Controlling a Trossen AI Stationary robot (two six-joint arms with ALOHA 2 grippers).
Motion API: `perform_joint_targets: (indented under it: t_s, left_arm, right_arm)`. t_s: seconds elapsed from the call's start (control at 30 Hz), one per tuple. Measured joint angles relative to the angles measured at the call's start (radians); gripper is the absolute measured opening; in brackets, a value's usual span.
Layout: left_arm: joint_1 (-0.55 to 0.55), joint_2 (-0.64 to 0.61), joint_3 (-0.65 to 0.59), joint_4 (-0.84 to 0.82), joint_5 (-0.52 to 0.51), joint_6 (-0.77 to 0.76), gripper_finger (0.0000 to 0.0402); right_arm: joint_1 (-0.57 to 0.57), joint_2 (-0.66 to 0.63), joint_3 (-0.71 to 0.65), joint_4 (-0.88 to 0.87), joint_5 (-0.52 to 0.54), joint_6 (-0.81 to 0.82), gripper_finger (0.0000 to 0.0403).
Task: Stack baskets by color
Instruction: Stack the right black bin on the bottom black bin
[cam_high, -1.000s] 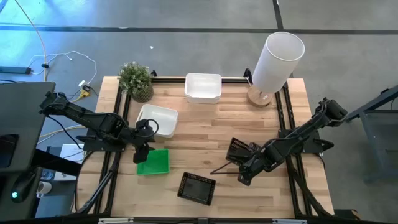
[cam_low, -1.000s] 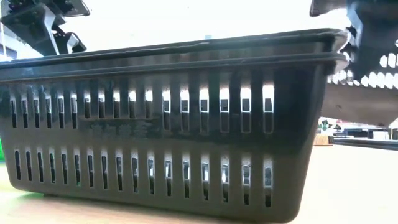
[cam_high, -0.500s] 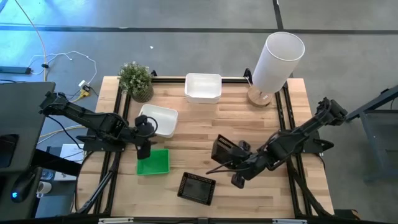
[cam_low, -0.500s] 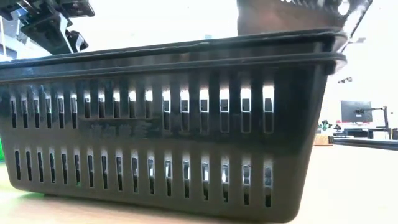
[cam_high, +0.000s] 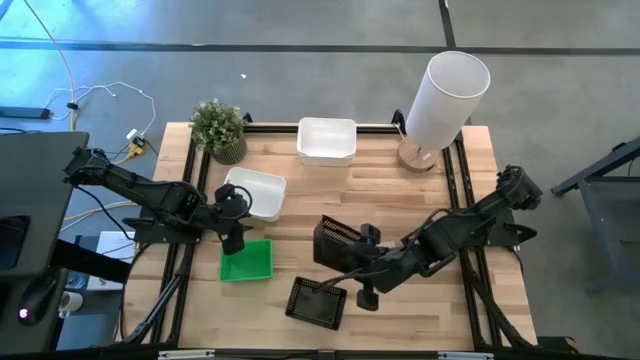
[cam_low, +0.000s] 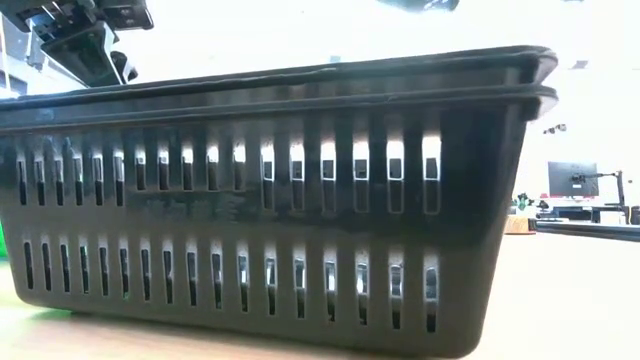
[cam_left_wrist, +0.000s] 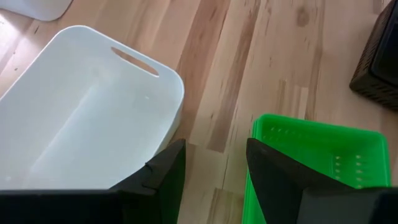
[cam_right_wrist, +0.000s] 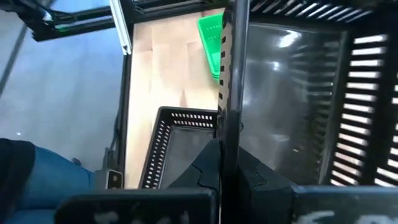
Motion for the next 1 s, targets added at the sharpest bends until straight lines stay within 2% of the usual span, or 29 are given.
perform_joint_targets:
  t_s: [0.37,1.0]
  left_arm:
    - [0.0,0.0,0.0,-0.006,0.0,-0.091,0.0156]
    - [0.0,0.0,0.0,-0.006,0.0,-0.135,0.0156]
  right_arm:
    - [0.013,0.191,0.188,-0.046,-0.044,0.061,0.0]
    - [0.062,0.403,0.211,0.056,-0.102,0.114,0.0]
